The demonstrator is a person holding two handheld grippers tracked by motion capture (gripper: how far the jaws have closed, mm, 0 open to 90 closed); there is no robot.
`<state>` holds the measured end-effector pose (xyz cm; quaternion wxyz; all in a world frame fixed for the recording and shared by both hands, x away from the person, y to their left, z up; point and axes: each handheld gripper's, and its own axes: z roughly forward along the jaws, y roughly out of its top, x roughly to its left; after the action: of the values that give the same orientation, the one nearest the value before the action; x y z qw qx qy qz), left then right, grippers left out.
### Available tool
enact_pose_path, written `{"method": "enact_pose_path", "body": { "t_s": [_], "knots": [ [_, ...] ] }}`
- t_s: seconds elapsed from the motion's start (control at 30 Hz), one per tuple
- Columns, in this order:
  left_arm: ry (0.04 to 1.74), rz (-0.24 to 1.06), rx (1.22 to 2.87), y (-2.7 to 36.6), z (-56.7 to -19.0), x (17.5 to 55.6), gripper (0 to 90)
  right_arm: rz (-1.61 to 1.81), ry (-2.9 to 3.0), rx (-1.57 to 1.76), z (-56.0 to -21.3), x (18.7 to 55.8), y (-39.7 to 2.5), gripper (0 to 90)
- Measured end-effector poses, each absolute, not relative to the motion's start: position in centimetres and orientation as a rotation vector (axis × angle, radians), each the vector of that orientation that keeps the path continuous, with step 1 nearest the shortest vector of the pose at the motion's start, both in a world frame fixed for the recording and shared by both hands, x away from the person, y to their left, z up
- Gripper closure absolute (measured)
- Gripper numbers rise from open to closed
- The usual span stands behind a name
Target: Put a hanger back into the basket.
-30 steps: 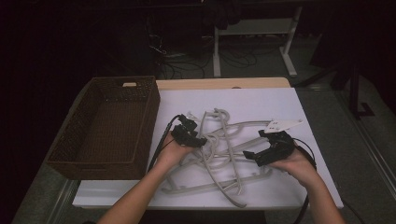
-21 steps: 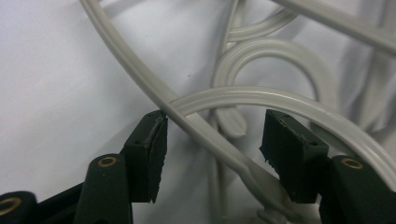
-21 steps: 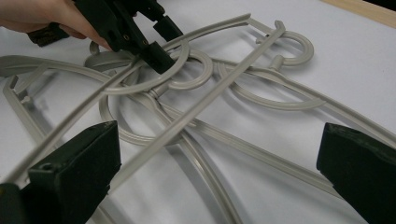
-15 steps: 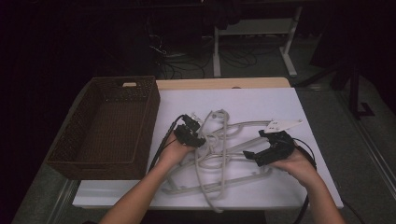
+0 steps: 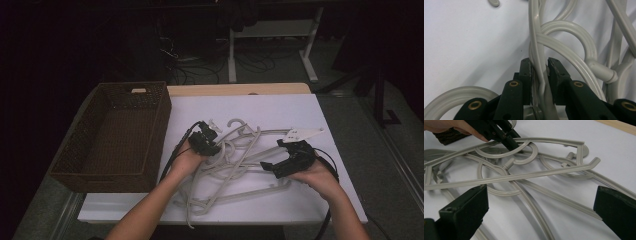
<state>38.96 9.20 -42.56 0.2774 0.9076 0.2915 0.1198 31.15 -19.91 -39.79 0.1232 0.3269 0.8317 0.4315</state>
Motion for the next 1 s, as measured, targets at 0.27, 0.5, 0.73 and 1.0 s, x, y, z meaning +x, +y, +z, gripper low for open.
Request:
{"method": "enact_pose_path", "body": {
  "t_s": [0.27,0.5,0.73,1.0],
  "knots": [
    [0.811,0.271,2.337,10.9,-41.8,38.5,56.6,1.259,2.427,0.953,-39.8,31.1,-19.9,0.0],
    [0.846,0.257,2.268,12.8,-40.1,36.1,45.5,1.255,2.428,0.953,-39.8,31.2,-19.8,0.0],
    [0.871,0.22,2.301,13.8,-41.3,34.4,47.9,1.25,2.432,0.95,-39.9,31.1,-19.7,0.0],
    [0.909,0.24,2.339,13.3,-43.3,34.9,52.0,1.243,2.436,0.953,-40.0,31.2,-19.6,0.0]
  ]
}}
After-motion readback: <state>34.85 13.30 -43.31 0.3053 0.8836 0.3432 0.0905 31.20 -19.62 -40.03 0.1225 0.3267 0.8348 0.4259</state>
